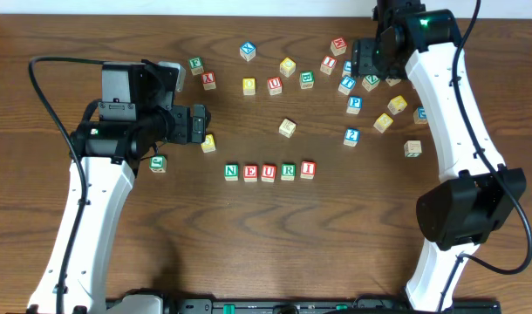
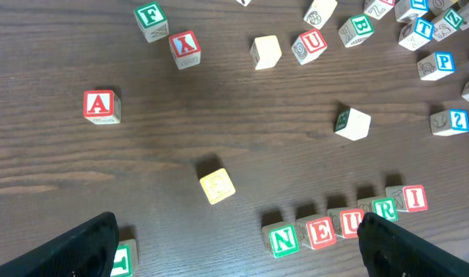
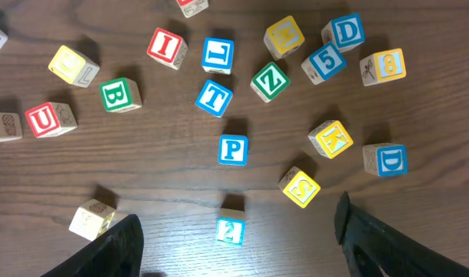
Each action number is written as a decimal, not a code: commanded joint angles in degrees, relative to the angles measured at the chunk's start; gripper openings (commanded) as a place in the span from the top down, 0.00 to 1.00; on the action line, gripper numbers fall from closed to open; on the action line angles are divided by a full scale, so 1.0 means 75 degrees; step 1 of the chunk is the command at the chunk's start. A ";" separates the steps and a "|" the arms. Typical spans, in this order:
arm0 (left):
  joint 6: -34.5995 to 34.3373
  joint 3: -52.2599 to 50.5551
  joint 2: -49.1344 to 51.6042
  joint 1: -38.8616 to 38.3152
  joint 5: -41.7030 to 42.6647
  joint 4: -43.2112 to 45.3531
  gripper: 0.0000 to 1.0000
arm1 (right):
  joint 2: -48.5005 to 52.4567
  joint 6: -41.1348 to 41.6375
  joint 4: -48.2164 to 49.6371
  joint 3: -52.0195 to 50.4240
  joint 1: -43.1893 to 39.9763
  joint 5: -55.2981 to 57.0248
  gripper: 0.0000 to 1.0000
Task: Spell out NEURIPS
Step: 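Lower the open right gripper around the blue P block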
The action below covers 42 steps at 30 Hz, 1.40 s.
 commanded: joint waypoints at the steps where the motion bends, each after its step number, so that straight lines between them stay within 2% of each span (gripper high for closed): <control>1: 0.0050 0.0184 -0.0067 0.0026 0.0087 -0.0003 0.02 | 0.0224 -0.0122 -0.0020 0.0128 0.0003 -0.0055 0.25; 14: 0.0050 0.0184 -0.0067 0.0026 0.0087 -0.0003 0.02 | 0.1376 -0.0023 0.0006 0.0128 0.0009 -0.0041 0.30; 35: 0.0050 0.0184 -0.0067 0.0026 0.0087 -0.0003 0.02 | 0.1600 0.0085 0.0172 0.0102 0.0050 -0.0026 0.30; 42: 0.0050 0.0184 -0.0067 0.0026 0.0087 -0.0003 0.02 | 0.2040 0.0233 0.0262 0.0102 0.0204 -0.0026 0.32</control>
